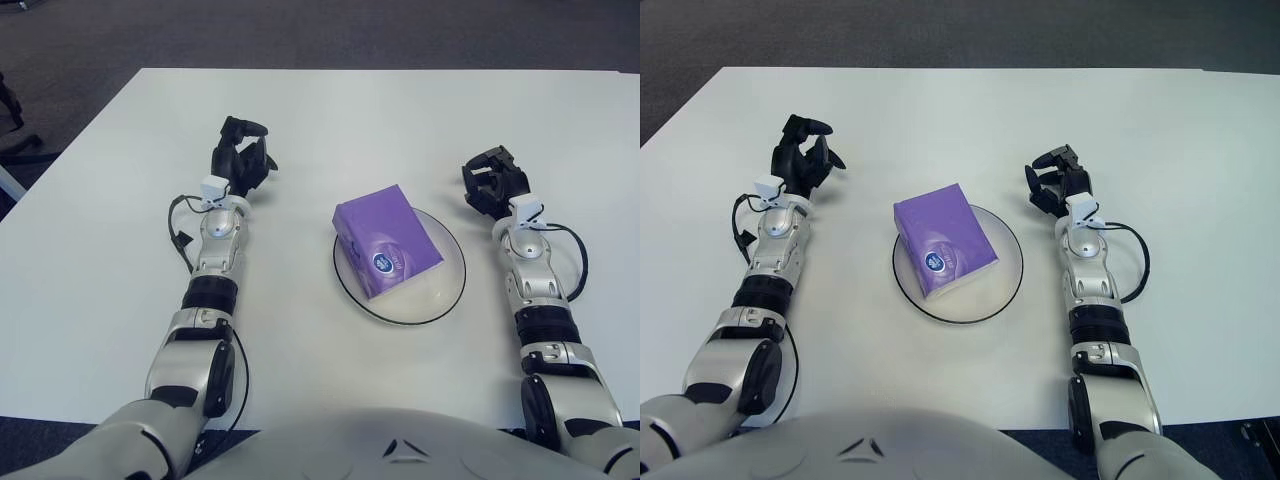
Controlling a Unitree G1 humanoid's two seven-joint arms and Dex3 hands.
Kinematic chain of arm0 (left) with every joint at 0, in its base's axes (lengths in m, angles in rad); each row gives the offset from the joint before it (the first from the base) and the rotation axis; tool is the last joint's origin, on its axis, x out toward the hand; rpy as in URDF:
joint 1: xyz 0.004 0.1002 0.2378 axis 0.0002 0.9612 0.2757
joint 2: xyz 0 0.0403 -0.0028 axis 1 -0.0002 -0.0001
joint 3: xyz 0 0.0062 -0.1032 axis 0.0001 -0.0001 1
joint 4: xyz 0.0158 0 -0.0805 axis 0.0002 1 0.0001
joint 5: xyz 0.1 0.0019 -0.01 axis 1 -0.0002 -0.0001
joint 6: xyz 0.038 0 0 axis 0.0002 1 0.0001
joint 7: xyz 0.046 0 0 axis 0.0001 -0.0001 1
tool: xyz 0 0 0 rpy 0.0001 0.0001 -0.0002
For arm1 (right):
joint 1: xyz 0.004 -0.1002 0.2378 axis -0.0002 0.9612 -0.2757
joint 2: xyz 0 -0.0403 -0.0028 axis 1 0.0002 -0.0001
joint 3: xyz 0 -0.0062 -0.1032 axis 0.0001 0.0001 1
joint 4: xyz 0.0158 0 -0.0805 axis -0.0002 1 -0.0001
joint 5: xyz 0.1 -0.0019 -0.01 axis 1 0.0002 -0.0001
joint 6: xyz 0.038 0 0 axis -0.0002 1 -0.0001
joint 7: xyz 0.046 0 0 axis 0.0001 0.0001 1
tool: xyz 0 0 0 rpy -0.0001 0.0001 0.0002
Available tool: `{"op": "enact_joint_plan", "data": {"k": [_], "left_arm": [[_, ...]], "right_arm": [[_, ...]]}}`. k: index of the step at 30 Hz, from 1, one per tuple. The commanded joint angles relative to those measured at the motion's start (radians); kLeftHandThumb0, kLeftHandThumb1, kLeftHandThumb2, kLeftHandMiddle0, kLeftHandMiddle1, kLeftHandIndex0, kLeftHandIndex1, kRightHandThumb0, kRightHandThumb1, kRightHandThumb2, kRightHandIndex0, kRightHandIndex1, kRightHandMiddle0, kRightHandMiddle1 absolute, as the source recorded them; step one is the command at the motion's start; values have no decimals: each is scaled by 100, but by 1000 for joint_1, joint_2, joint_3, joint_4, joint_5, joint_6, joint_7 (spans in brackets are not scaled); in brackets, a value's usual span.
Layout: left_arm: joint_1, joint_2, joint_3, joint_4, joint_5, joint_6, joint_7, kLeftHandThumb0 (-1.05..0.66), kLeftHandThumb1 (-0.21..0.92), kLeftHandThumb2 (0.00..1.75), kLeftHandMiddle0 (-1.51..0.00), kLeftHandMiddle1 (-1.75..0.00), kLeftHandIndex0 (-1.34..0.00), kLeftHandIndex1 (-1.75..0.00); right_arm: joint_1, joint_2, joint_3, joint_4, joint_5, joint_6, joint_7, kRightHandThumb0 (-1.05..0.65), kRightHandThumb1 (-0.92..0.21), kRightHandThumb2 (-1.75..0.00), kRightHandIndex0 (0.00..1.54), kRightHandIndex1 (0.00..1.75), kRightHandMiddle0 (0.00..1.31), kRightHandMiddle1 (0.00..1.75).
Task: Put the tissue paper into the plate.
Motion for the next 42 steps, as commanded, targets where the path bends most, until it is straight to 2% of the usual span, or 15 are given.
{"op": "enact_joint_plan", "data": {"k": [1, 9, 22, 42], "left_arm": [[167, -98, -35, 10, 12, 72, 26, -36, 82, 65, -88, -175, -27, -175], [203, -99, -59, -56, 14, 129, 18, -36, 80, 67, -88, -175, -28, -175], [213, -91, -58, -110, 13, 223, 32, -37, 78, 71, -87, -175, -29, -175], [211, -82, -53, -99, 23, 209, 26, -37, 75, 72, -89, -175, -32, -173]], "right_arm": [[124, 75, 12, 56, 7, 14, -7, -37, -81, -61, 67, 175, 33, 169], [128, 75, 10, 49, 8, 16, -7, -37, -81, -60, 68, 175, 33, 168], [128, 76, 9, 48, 7, 16, -11, -37, -82, -59, 68, 175, 33, 167], [125, 85, -1, 56, 11, -7, -26, -37, -83, -56, 68, 175, 33, 167]]}}
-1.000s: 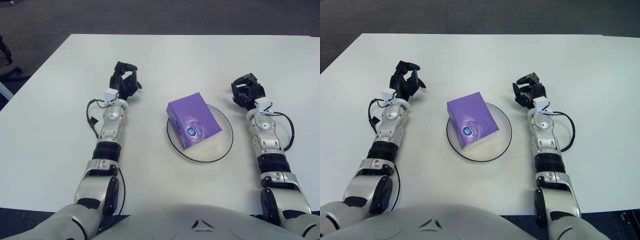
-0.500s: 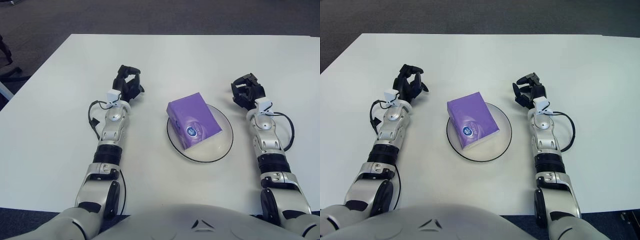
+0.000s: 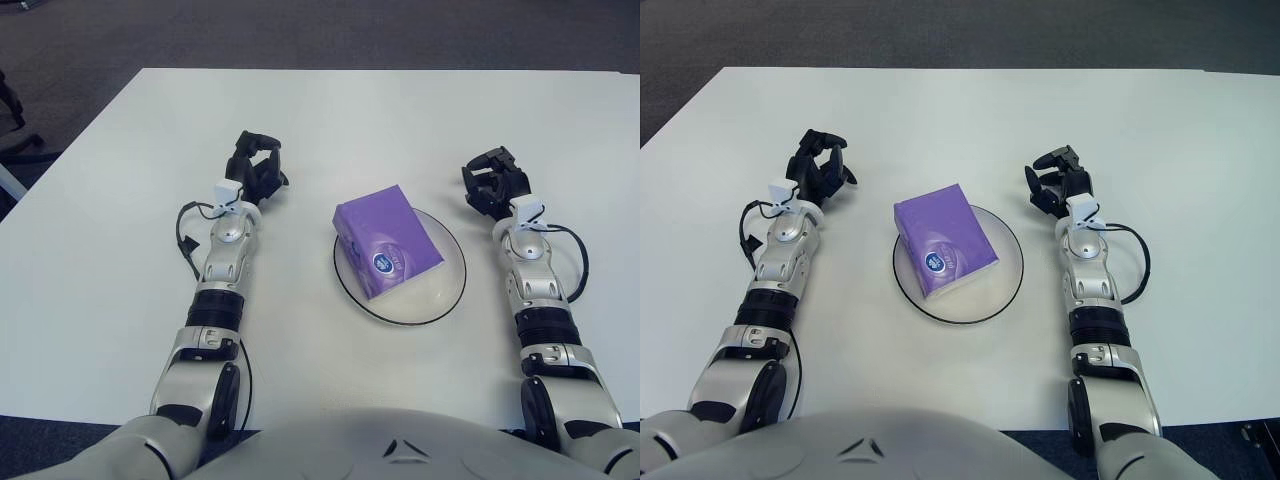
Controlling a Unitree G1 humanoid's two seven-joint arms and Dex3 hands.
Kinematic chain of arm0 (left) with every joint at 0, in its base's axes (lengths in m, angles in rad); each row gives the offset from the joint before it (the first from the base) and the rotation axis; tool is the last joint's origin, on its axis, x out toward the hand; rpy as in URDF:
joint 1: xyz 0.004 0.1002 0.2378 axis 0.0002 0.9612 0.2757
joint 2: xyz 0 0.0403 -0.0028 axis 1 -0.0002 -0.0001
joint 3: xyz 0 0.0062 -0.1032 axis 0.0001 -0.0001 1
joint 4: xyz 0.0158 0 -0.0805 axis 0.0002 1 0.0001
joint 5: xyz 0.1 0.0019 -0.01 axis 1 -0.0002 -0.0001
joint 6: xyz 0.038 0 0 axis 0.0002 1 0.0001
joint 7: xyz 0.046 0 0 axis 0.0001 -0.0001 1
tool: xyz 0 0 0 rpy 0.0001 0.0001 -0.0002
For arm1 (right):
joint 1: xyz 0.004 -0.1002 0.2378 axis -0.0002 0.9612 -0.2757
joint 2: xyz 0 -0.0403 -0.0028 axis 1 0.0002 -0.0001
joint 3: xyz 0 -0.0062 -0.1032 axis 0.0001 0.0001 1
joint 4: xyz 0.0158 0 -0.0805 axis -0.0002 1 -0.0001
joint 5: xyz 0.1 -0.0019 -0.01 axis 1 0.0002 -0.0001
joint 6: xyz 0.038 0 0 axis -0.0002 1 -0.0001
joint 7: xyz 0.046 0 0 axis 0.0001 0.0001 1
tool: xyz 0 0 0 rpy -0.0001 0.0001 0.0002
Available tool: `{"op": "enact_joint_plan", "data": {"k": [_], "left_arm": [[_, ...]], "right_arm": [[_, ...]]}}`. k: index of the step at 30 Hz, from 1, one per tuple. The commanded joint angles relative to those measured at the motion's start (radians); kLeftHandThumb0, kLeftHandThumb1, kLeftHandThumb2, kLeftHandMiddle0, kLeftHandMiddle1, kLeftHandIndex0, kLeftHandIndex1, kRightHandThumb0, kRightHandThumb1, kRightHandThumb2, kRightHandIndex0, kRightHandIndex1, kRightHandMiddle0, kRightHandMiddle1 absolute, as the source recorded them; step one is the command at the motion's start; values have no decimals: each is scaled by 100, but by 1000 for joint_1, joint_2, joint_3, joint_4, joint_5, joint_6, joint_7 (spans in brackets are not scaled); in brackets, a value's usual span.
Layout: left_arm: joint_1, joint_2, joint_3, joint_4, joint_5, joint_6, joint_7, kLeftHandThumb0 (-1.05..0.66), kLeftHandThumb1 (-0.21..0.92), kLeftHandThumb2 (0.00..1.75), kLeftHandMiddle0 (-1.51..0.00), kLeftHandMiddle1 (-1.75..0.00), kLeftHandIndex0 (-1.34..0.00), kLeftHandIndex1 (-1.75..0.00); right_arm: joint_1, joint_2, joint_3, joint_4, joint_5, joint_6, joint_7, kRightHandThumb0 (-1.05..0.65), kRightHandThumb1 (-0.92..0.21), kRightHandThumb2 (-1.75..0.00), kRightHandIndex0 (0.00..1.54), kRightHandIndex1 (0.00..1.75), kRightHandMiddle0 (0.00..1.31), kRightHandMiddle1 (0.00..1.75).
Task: Put the tissue paper into the plate.
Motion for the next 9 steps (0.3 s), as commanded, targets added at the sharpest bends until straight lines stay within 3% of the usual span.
{"op": "enact_joint_plan", "data": {"k": [1, 9], "left_arm": [[141, -52, -11, 65, 8, -2, 2, -37, 75, 72, -89, -175, -32, -172], [148, -47, -8, 63, 6, -6, -4, -37, 75, 73, -89, -175, -33, -173]], "right_arm": [[120, 82, 4, 65, 11, -12, -21, -37, -83, -56, 68, 175, 33, 167], [119, 101, -10, 75, 21, -58, -47, -37, -84, -55, 68, 175, 33, 166]]}}
